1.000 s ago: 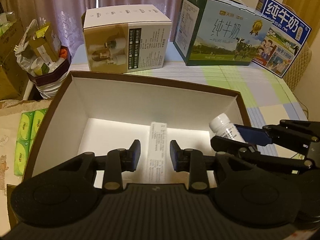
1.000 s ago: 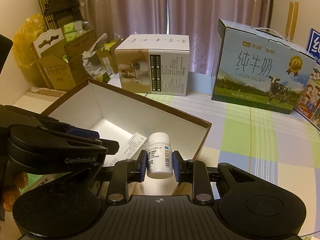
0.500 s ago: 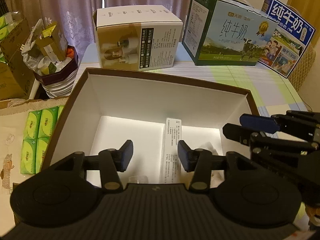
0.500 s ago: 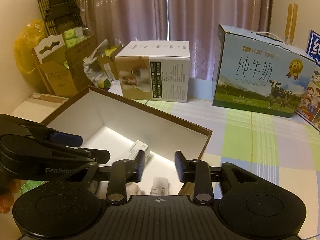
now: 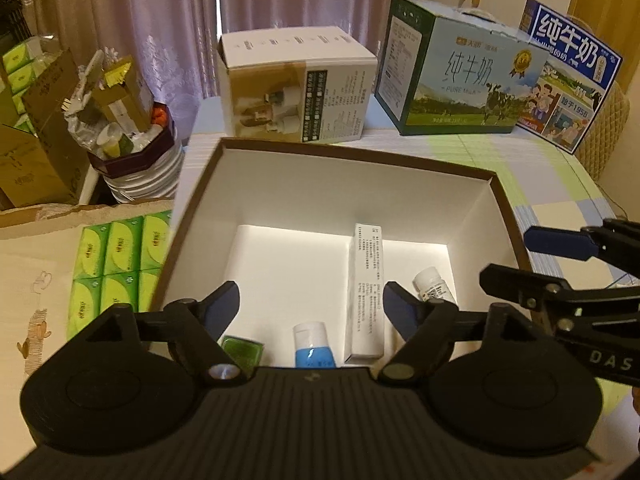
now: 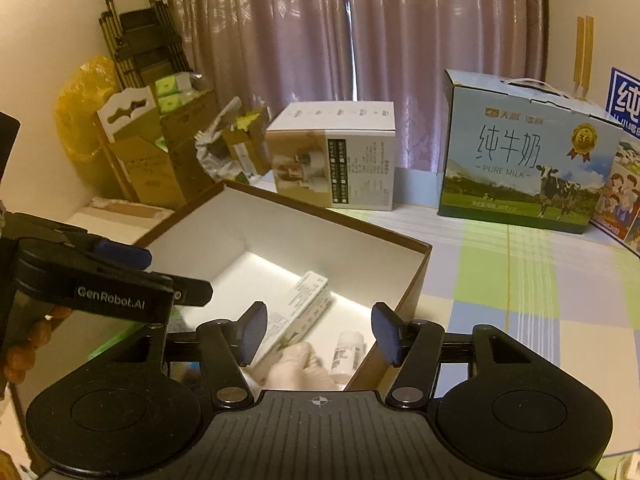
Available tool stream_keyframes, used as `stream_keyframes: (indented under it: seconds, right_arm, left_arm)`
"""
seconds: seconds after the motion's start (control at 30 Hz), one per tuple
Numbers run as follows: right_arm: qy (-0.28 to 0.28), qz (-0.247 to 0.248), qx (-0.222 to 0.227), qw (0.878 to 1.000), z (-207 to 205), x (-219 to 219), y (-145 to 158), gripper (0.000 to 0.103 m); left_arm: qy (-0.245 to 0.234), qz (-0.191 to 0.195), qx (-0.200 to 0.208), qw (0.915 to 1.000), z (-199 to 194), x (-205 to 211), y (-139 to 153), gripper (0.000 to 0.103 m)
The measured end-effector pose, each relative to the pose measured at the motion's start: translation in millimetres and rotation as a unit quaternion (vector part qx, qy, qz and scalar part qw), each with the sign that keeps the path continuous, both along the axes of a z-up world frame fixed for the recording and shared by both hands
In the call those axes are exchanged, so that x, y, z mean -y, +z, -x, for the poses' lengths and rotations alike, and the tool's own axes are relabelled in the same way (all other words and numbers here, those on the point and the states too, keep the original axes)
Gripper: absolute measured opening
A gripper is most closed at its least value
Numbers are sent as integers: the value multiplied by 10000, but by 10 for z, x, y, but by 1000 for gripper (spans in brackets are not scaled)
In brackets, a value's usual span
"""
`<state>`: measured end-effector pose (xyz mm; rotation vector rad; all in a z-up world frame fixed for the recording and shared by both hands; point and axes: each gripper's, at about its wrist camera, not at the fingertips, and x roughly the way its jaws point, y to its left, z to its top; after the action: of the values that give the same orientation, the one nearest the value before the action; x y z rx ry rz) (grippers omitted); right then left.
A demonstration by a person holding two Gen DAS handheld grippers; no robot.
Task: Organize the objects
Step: 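Lower and release the ointment box and pill bottle into the box with both grippers, then move both tools back toward the red candy packet and white clip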
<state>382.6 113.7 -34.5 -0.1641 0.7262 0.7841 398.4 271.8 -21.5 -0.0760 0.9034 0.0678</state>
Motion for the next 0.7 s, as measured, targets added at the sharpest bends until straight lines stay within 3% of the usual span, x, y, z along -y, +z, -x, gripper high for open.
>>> stream_keyframes:
  seconds: [0.33,0.7]
  right_arm:
    - [11,-252,-61,9997,379,179,189,59]
    - [15,-518,-89,9986,754,409,395,60]
  left_arm:
    - [78,-102,330,9994,378,-8,329,84]
    - [100,-48,541,9985,858,135,586,85]
